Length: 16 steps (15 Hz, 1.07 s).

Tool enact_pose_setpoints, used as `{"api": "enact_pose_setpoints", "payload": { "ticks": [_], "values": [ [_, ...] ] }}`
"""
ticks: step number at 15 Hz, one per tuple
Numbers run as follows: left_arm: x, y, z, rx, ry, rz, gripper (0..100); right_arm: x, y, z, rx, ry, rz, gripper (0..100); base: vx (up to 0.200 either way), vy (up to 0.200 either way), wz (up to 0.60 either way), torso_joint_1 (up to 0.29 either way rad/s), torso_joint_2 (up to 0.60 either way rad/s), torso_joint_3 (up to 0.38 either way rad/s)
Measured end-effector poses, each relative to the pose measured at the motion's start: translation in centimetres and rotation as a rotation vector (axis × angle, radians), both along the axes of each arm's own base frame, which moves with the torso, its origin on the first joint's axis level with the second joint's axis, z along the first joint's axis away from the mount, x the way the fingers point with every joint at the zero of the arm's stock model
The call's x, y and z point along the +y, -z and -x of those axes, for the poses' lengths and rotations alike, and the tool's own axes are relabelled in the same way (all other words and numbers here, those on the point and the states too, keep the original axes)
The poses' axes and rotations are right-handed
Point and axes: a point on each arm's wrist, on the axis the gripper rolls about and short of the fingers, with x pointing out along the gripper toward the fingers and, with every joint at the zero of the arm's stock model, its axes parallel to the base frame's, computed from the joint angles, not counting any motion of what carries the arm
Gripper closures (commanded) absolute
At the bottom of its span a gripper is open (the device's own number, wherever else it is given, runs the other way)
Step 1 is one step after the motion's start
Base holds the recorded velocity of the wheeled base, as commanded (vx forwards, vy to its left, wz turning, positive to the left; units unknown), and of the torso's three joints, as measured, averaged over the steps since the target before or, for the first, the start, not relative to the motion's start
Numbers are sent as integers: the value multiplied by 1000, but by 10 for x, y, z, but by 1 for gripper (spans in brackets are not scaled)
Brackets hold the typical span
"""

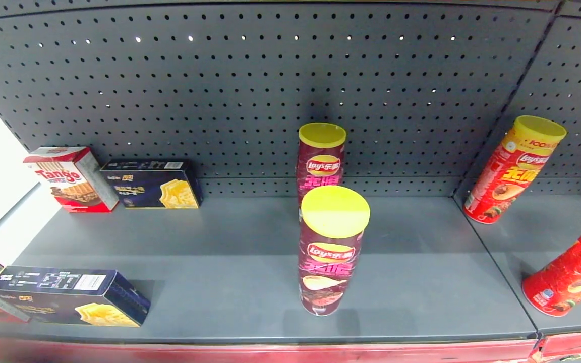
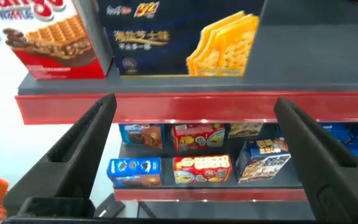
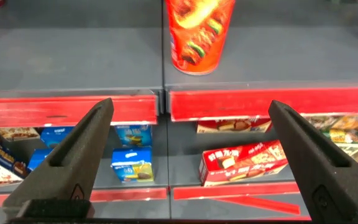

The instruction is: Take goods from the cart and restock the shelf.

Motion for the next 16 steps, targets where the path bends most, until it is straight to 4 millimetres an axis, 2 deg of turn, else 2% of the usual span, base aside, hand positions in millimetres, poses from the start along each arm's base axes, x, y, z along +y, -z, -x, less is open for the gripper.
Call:
{"api": "enact_pose_setpoints", "payload": {
  "ticks": [16],
  "values": [
    [0,0,0,2,2,-1,0,0,0,0,-1,1,0,0,-25,0,0,1,0,0]
  ]
}}
